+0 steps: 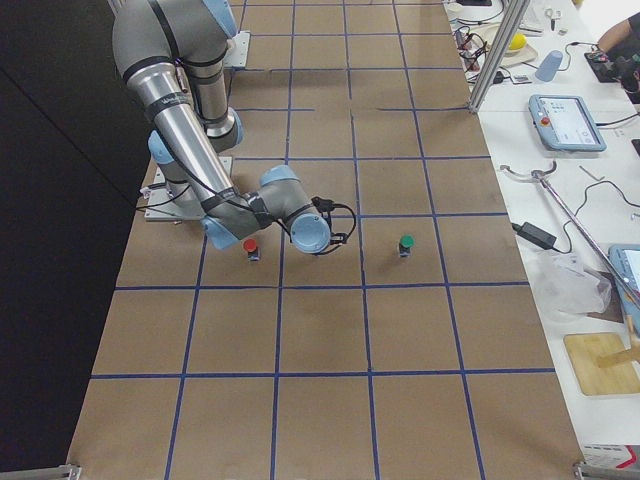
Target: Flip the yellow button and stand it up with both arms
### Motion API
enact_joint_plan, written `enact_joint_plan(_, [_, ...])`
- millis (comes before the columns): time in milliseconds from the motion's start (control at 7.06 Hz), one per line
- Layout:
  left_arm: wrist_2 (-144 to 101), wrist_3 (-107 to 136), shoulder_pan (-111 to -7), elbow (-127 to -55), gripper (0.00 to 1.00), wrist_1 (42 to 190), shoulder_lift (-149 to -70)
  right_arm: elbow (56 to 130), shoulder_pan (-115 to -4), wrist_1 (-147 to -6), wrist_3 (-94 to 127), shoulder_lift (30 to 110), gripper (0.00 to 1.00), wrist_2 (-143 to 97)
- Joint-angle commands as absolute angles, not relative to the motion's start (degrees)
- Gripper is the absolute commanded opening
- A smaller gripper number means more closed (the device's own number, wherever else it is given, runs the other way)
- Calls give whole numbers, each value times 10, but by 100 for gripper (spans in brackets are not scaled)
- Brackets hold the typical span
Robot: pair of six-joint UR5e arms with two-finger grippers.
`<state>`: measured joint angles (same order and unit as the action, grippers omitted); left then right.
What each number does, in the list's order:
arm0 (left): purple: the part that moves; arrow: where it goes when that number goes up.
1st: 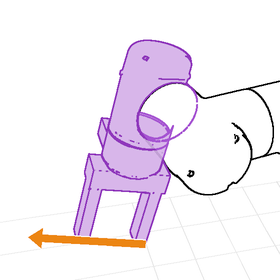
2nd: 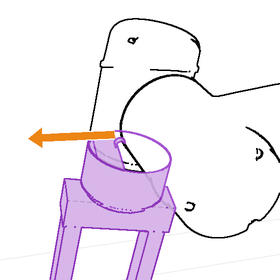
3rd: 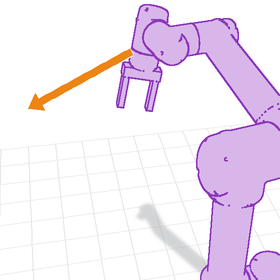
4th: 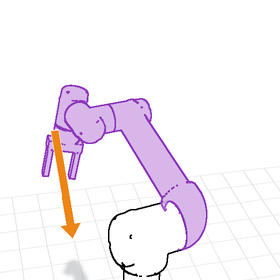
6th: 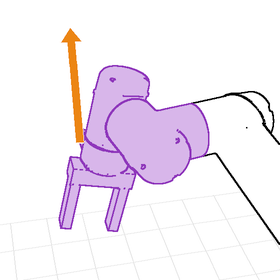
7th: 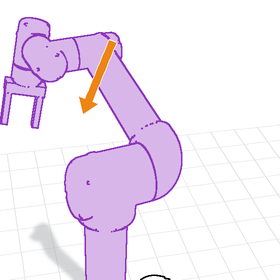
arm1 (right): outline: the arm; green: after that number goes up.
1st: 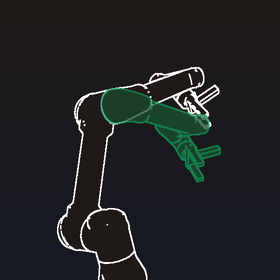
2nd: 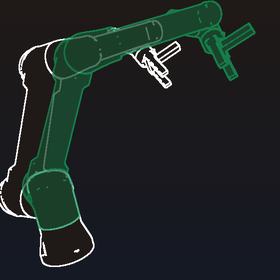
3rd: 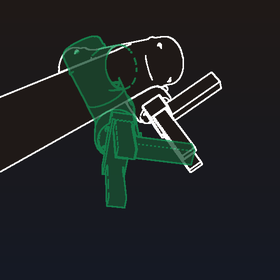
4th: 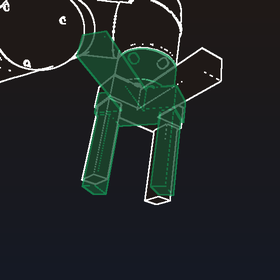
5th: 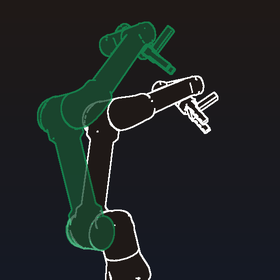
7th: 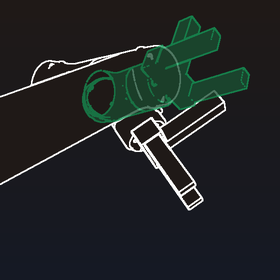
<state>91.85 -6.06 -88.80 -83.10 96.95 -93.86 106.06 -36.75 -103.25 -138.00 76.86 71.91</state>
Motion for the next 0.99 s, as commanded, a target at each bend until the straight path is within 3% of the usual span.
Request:
enact_joint_plan(0, [918, -62, -885, -831, 100, 969, -938, 1023, -421, -989, -1252, 803, 100, 720])
enact_joint_plan(283, [917, -63, -885, -830, 100, 969, -938, 985, -478, -953, -1134, 843, 100, 717])
enact_joint_plan(850, [918, -64, -880, -830, 100, 969, -934, 890, -614, -886, -879, 849, 100, 717])
